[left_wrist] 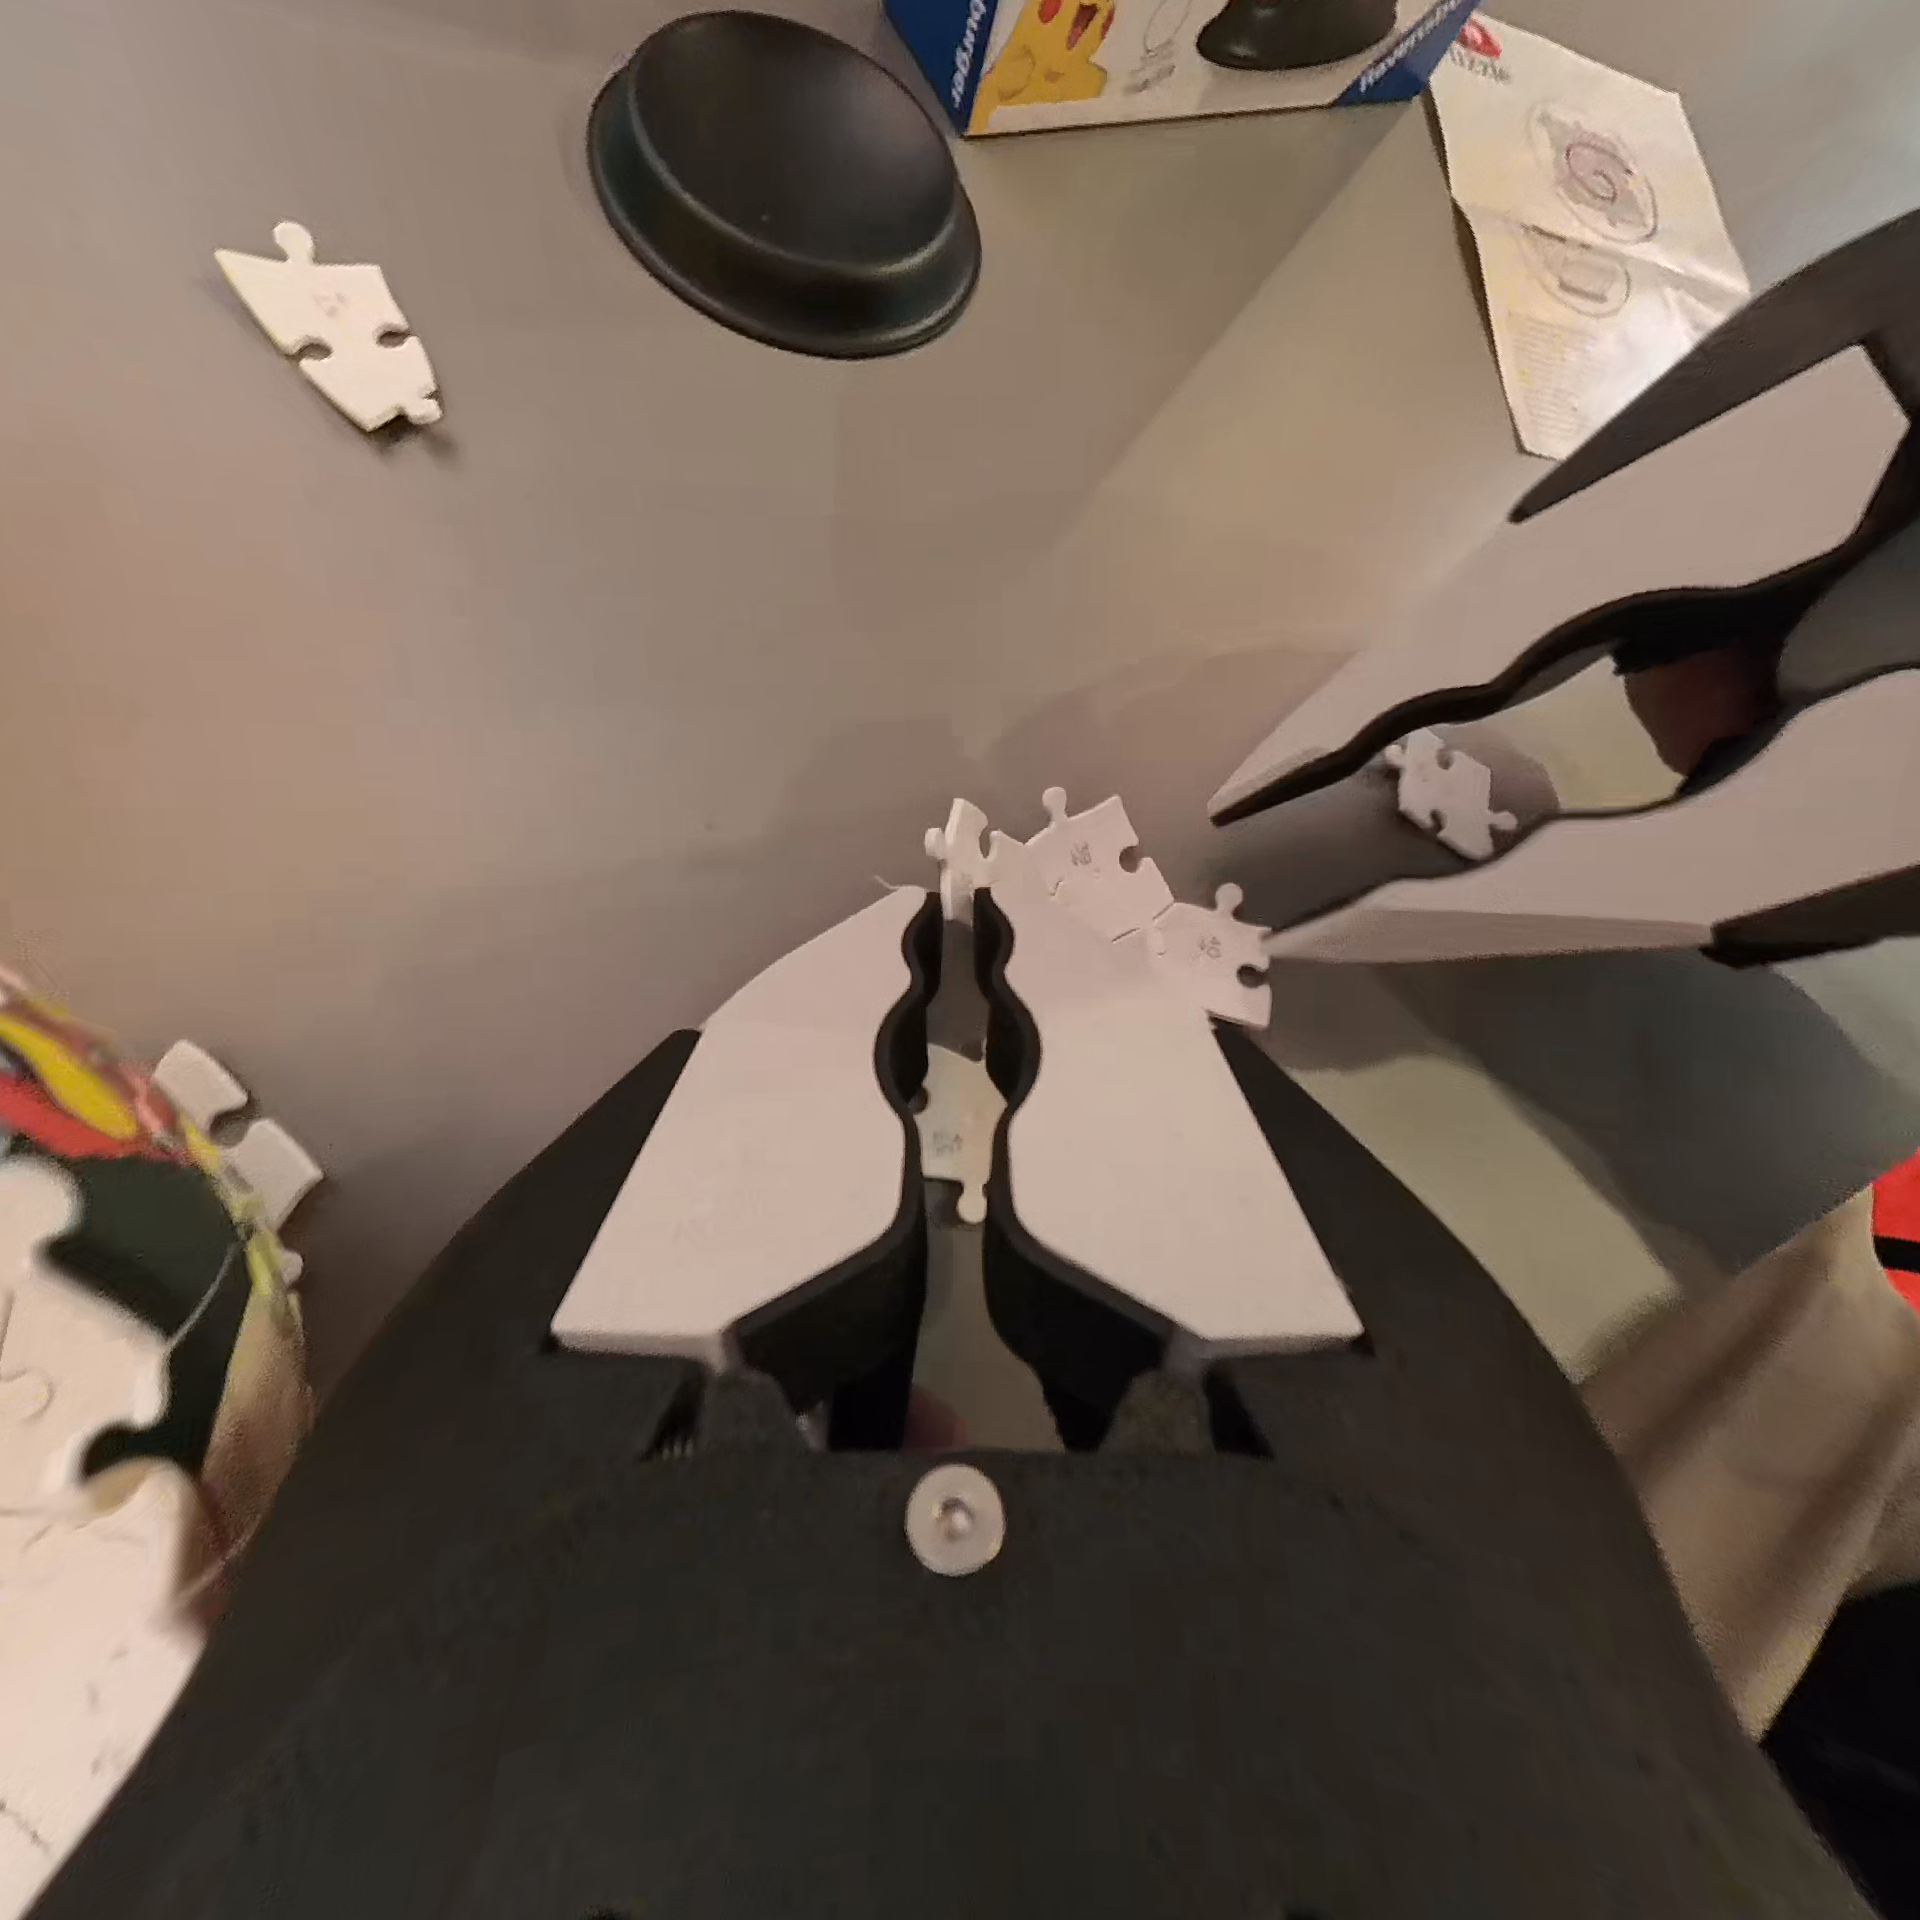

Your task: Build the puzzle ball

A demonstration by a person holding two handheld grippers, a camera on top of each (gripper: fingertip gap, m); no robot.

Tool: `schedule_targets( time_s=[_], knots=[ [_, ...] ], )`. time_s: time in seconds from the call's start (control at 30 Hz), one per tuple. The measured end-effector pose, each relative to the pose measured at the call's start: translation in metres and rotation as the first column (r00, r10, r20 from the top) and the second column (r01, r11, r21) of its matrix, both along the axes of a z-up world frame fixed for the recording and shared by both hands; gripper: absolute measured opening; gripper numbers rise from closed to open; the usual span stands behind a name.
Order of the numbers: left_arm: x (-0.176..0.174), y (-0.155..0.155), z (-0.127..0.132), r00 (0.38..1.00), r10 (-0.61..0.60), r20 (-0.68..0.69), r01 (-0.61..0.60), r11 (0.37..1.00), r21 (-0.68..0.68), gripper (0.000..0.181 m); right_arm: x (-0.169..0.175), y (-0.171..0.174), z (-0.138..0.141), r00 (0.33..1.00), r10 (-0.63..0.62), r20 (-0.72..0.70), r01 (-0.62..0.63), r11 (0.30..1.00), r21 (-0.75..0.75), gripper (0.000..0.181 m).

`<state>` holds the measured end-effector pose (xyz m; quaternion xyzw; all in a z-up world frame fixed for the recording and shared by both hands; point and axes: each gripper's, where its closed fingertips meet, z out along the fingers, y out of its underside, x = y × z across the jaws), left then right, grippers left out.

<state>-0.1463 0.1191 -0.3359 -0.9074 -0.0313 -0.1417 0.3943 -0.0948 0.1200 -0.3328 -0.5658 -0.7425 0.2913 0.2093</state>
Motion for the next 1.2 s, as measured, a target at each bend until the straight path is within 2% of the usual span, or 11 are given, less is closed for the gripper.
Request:
schedule_targets(
  time_s=[0.17, 0.43, 0.67, 0.77, 0.83, 0.87, 0.93, 1.2],
  knots=[
    [0.002, 0.002, -0.001, 1.000, -0.025, -0.008, 0.025, 1.000, 0.002, 0.006, -0.009, 0.007, -0.007, 0.999, -0.030, -0.017, 0.030, 1.000, 0.008, 0.000],
    [0.003, 0.004, 0.000, 0.999, -0.045, -0.015, 0.045, 0.999, 0.012, 0.006, -0.016, -0.004, -0.016, 0.999, 0.032, -0.003, -0.032, 0.999, 0.039, 0.000],
    [0.002, 0.004, -0.002, 0.999, -0.053, -0.005, 0.053, 0.999, 0.010, 0.006, -0.018, -0.004, -0.015, 1.000, 0.010, -0.002, -0.010, 1.000, -0.030, 0.000],
    [0.002, 0.004, 0.000, 0.998, -0.055, -0.011, 0.056, 0.998, 0.024, 0.005, -0.020, -0.003, 0.003, 0.998, -0.014, -0.064, 0.009, 0.997, -0.079, 0.000],
    [0.003, 0.003, 0.000, 0.998, -0.064, -0.012, 0.064, 0.998, 0.022, 0.005, -0.020, 0.007, 0.009, 0.996, -0.042, -0.082, 0.037, 0.998, -0.056, 0.000],
    [0.003, 0.003, 0.000, 0.998, -0.067, -0.009, 0.067, 0.997, 0.025, 0.005, -0.019, 0.012, 0.009, 0.994, -0.062, -0.085, 0.058, 0.997, -0.050, 0.000],
    [0.003, 0.003, 0.001, 0.997, -0.075, -0.008, 0.075, 0.997, 0.030, 0.005, -0.018, 0.023, 0.006, 0.992, -0.112, -0.063, 0.108, 0.992, -0.057, 0.022],
    [0.009, 0.002, 0.012, 0.991, -0.131, -0.019, 0.132, 0.985, 0.111, 0.004, -0.019, 0.020, -0.006, 0.990, -0.138, 0.012, 0.135, 0.945, -0.297, 0.027]
  ],
)
